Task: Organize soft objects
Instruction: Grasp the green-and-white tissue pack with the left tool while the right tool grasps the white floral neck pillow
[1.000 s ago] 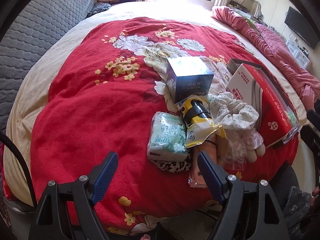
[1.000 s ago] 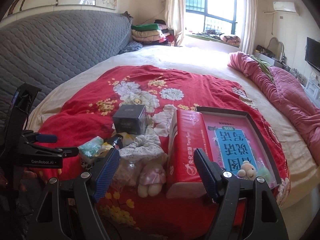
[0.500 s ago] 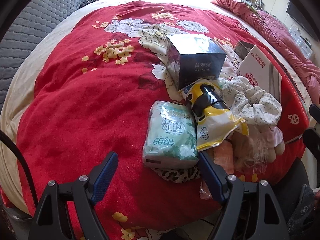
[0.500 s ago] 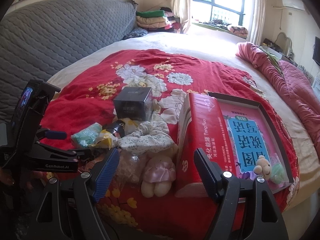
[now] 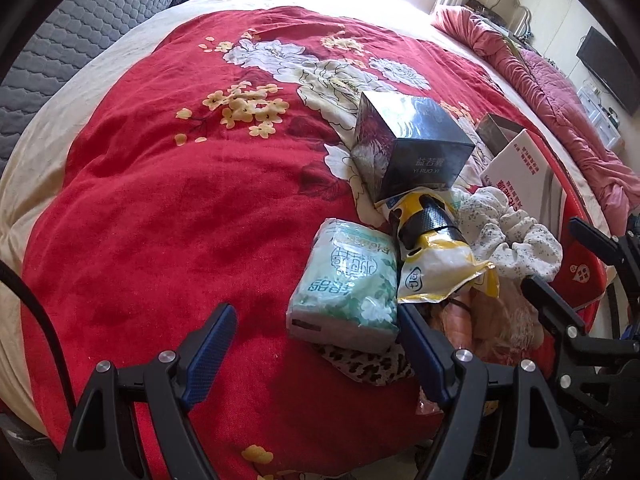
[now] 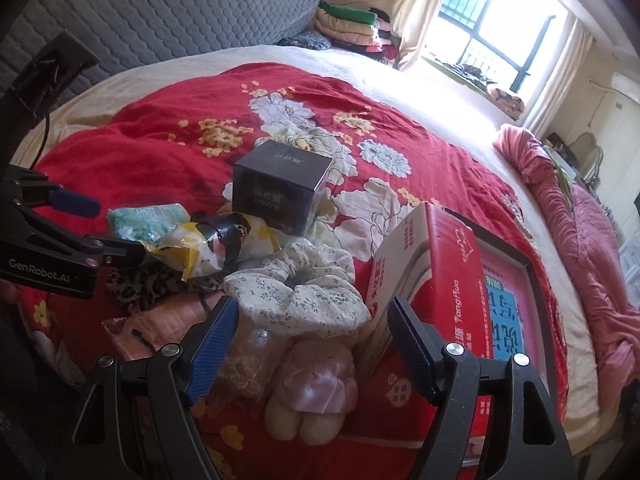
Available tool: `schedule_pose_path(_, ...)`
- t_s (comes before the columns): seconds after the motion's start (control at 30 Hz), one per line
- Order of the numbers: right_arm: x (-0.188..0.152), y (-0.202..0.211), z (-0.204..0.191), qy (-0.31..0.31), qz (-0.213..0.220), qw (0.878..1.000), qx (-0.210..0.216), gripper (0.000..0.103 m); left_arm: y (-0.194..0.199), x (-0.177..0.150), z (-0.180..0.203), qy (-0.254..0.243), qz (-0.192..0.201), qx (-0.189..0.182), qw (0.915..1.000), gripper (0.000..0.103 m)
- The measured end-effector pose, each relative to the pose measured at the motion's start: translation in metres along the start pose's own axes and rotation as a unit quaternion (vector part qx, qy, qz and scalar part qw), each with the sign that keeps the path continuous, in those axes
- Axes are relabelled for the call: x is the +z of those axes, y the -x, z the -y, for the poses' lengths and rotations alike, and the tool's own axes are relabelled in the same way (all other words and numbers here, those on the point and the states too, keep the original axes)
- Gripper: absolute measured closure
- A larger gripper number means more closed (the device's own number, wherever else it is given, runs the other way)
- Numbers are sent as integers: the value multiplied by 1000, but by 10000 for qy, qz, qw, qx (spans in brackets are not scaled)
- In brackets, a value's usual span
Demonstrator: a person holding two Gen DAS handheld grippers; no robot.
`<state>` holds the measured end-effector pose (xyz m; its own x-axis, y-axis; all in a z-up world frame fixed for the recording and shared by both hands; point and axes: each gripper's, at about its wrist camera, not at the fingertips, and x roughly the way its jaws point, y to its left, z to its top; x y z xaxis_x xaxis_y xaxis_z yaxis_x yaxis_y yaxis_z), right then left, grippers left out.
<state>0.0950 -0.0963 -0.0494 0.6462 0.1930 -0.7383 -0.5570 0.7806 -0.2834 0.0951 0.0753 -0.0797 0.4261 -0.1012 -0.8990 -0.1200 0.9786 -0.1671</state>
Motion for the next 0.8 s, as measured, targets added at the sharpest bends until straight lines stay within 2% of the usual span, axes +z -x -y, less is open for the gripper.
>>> schedule_pose_path(0.13,5,-13,-1,103,-21,9997,-198,25,-3,2,-5,90,18,-96,9999,22)
schedule_pose_path(0.2,7,-18,1,60,-6,9999,-153,29,-3,2,-8,113,42,-134,9998,22)
schedule_pose_path(0.3,11,-30,4,-30,-151,9998,82,56,-6,3,-10,134,38,-200,9997,22)
schedule_pose_path(0.33,11,-34,5,-96,-200,9996,161,70,-7,4,-10,108,24,-237,9997,22)
schedule_pose_path(0.37,11,-37,7,-173,-246,9993,226,79,-8,4,-9,83,17,-252,9996,22)
schedule_pose_path(0.43,11,-41,11,-370,-265,9984,345,86,-11,6,-6,2,-1,-252,9997,22)
schedule_pose_path(0.67,12,-37,21,-716,-130,9957,576,89,-21,15,4,-303,-37,-303,9991,22)
schedule_pose_path(0.7,12,-38,21,-739,-114,9954,601,89,-23,17,5,-315,-58,-203,9993,22)
schedule_pose_path(0.73,12,-38,21,-765,-113,9950,625,89,-26,19,6,-360,-83,-67,9993,24)
schedule_pose_path(0.77,12,-37,21,-774,-108,9950,622,89,-28,20,6,-381,-99,-20,9992,30)
schedule_pose_path(0.8,12,-36,21,-782,-91,9949,634,90,-29,21,4,-350,-122,-142,9992,36)
